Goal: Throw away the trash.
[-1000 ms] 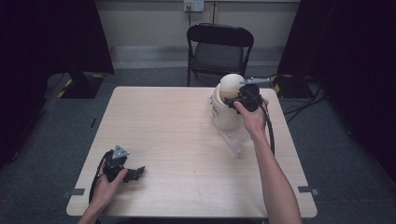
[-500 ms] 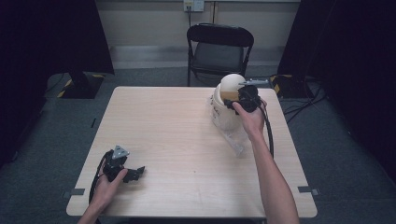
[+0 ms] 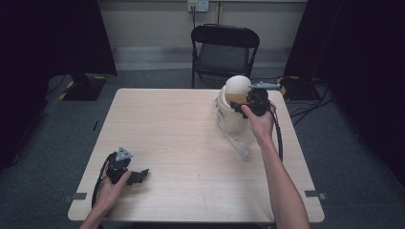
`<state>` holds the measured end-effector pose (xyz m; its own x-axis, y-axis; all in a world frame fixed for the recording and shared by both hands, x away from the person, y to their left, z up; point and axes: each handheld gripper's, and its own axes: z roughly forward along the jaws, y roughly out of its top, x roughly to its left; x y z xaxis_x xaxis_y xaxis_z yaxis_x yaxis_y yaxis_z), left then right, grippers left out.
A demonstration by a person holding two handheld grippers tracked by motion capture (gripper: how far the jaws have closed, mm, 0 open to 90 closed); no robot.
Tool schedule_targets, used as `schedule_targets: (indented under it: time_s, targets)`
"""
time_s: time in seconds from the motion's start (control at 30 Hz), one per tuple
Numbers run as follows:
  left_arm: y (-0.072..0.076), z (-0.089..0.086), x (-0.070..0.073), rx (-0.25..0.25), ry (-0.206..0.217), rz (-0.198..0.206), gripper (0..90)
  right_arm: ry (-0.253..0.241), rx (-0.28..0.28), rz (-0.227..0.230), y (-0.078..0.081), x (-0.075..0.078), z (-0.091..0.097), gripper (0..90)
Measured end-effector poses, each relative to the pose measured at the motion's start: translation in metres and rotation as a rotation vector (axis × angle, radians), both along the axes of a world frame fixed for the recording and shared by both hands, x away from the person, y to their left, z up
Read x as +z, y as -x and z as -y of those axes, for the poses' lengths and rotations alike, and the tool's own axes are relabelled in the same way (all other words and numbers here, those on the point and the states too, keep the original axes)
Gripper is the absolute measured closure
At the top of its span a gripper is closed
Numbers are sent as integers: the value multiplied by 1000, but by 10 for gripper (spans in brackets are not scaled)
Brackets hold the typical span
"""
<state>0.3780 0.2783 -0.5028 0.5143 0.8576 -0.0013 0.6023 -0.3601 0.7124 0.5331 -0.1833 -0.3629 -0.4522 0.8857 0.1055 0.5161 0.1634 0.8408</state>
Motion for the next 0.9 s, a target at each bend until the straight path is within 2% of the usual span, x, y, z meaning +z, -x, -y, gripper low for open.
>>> schedule_targets:
  time_s: [0.17,0.47,0.9]
  targets:
    - [0,0,0,-2,0,1,0,-7,-1,1,10,-2,4,165]
    - [1,0,0,-1,-4,3,1,-6,-3,7,28,-6,10,159]
    - [1,0,0,2,2,4,3,-8,32,21,55,-8,10,152]
